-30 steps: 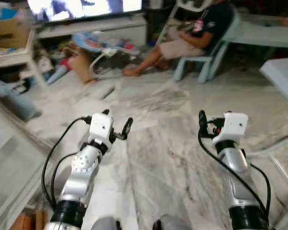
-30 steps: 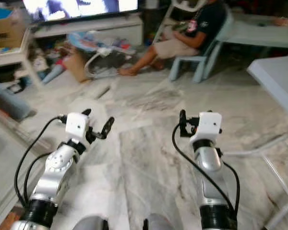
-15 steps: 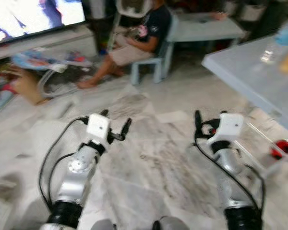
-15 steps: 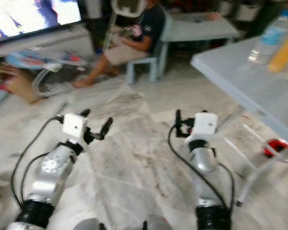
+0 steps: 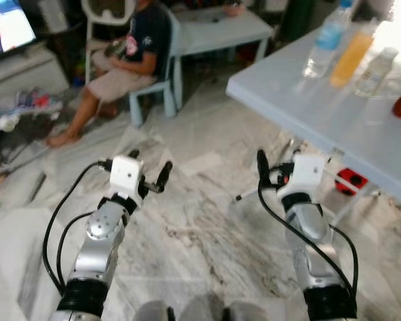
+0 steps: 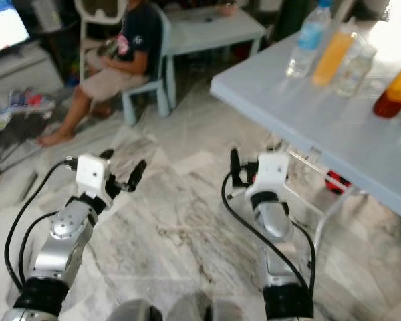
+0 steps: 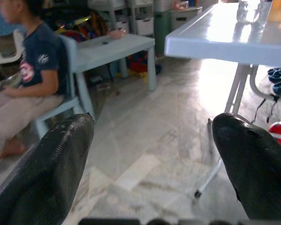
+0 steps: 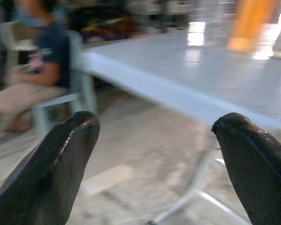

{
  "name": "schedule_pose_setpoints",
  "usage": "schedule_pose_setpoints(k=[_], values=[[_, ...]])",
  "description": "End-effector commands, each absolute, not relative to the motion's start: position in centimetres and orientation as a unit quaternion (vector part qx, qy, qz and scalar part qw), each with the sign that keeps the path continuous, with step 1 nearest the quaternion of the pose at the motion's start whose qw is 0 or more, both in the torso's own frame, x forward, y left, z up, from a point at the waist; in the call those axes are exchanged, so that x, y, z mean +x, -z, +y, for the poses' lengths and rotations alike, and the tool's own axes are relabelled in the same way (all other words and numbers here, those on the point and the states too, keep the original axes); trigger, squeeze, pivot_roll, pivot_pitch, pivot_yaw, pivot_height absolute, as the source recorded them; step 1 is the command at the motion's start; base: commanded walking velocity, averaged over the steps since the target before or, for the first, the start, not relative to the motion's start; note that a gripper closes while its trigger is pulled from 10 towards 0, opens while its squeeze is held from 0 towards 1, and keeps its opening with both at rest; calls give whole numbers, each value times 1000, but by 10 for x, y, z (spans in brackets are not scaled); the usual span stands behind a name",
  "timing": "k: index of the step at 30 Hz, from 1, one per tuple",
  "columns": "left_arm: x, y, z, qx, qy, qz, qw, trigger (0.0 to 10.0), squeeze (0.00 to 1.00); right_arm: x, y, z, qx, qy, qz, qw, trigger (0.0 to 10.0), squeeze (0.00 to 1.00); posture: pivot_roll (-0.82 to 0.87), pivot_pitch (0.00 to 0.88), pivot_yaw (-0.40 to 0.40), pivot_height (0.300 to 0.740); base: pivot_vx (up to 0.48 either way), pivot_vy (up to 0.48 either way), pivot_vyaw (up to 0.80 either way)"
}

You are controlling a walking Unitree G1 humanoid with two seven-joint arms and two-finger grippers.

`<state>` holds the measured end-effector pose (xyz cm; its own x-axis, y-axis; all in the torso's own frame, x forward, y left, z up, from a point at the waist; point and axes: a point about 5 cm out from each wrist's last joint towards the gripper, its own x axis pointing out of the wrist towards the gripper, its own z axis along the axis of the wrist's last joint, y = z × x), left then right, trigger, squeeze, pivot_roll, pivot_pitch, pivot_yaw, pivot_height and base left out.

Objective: Restocking fridge

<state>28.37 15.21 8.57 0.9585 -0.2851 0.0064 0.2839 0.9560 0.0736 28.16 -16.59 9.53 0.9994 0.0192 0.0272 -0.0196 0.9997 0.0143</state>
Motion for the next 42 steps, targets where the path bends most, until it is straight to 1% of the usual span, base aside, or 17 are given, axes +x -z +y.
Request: schedule_pose_setpoints(k=[1,2,3,6,12,15,18,22,23,32,37,40,42], values=[[282,-86,156,32,111,-13,993,10000,0,275,-96,-182,-3,20,-19,1000,10000,0,-82,19,13,740,368,0,-800],[282,-86,156,32,111,-13,993,10000,0,275,-96,-182,-3,20,-19,1000,10000,0,-82,19,13,740,368,0,-800],[281,-84,162,35,88,-10,995,10000,0,271,-94,-184,-5,24,-17,1000,10000,0,-81,14,14,740,356,0,-800],[279,-80,171,39,61,-2,997,10000,0,262,-91,-187,-9,33,-13,999,10000,0,-73,13,15,740,317,0,-800],[277,-84,171,39,63,-5,997,10000,0,258,-92,-187,-13,36,-16,999,10000,0,-81,20,17,740,299,0,-800],[275,-83,168,38,65,-3,997,10000,0,257,-93,-188,-15,35,-18,999,10000,0,-86,26,19,740,0,0,-800],[273,-83,165,33,61,-1,998,10000,0,256,-96,-190,-21,38,-20,999,10000,0,-91,32,17,740,0,0,0],[269,-84,163,52,68,-9,996,10000,0,252,-96,-193,-23,43,-19,999,10000,0,-94,35,16,740,0,0,0],[268,-83,165,43,54,-4,998,10000,0,249,-94,-193,-25,43,-11,999,10000,0,-95,37,15,740,0,0,0],[255,-79,172,16,23,16,999,10000,0,243,-91,-195,-25,46,-2,999,10000,0,-99,25,15,740,0,0,-731],[255,-78,180,22,7,19,1000,10000,0,237,-96,-200,-26,64,-5,998,10000,0,-115,21,15,740,0,0,0],[257,-77,178,29,18,23,999,10000,0,227,-88,-200,-30,63,12,998,10000,0,-123,28,23,740,0,0,0],[257,-77,177,29,20,24,999,10000,0,226,-87,-199,-31,62,16,997,10000,0,-123,28,23,740,0,0,0]])
